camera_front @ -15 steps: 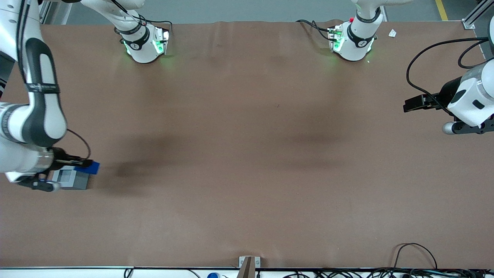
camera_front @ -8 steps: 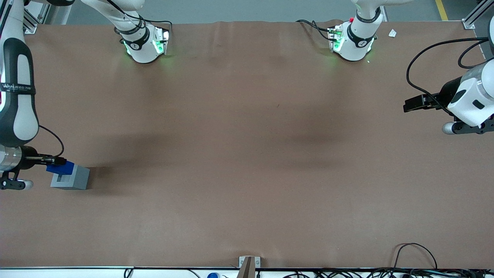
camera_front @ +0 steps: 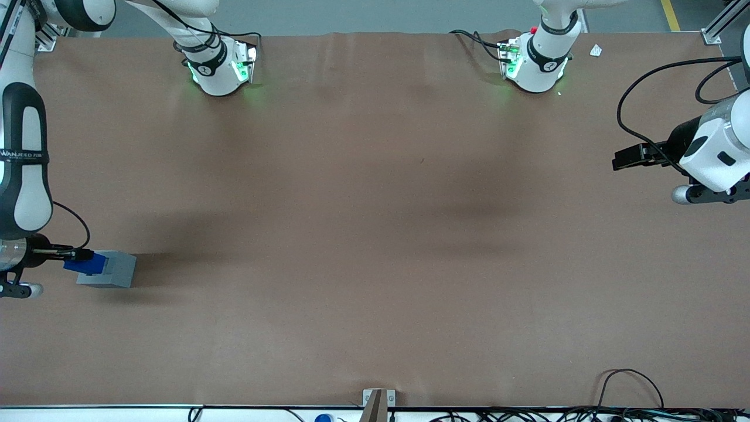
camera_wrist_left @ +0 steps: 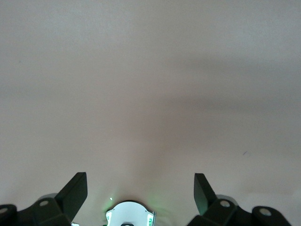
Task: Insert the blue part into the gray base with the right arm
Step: 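Lower the blue block into the gray base's square opening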
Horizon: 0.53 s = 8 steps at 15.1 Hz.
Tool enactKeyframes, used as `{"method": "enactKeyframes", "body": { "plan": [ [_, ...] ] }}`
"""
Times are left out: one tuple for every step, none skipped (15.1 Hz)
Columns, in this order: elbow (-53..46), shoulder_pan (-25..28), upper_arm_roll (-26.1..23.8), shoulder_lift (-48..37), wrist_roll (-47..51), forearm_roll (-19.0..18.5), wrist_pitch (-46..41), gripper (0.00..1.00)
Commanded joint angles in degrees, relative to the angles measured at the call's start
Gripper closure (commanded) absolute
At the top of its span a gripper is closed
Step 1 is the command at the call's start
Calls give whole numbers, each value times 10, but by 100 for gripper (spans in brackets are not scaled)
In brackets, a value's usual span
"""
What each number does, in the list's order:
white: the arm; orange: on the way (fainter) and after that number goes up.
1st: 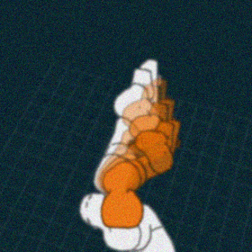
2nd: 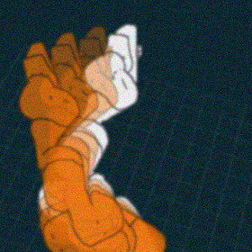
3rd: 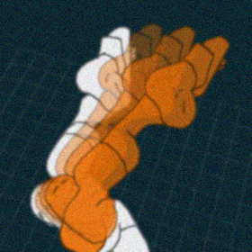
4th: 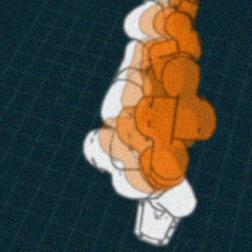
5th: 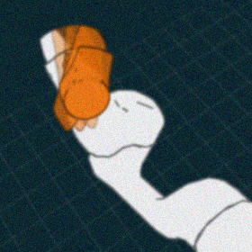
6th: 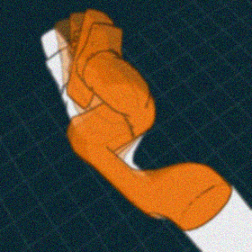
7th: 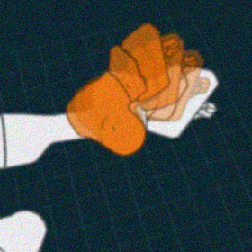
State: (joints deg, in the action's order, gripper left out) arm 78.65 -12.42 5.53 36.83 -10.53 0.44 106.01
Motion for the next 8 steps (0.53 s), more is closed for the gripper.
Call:
{"method": "enactKeyframes", "body": {
  "plan": [
    [-20,-13,-10,15,-8,-4,2,97],
    [-20,-13,-10,18,-7,-4,2,97],
    [-19,-12,-10,19,-7,-4,2,97],
    [-19,-11,-10,20,-7,-4,1,97],
    [-19,-12,-10,24,-8,-4,1,97],
    [-19,-12,-10,26,-8,-4,2,97],
    [-19,-12,-10,27,-8,-4,2,97],
    [-19,-13,-10,28,-6,1,1,97]
  ]
}}
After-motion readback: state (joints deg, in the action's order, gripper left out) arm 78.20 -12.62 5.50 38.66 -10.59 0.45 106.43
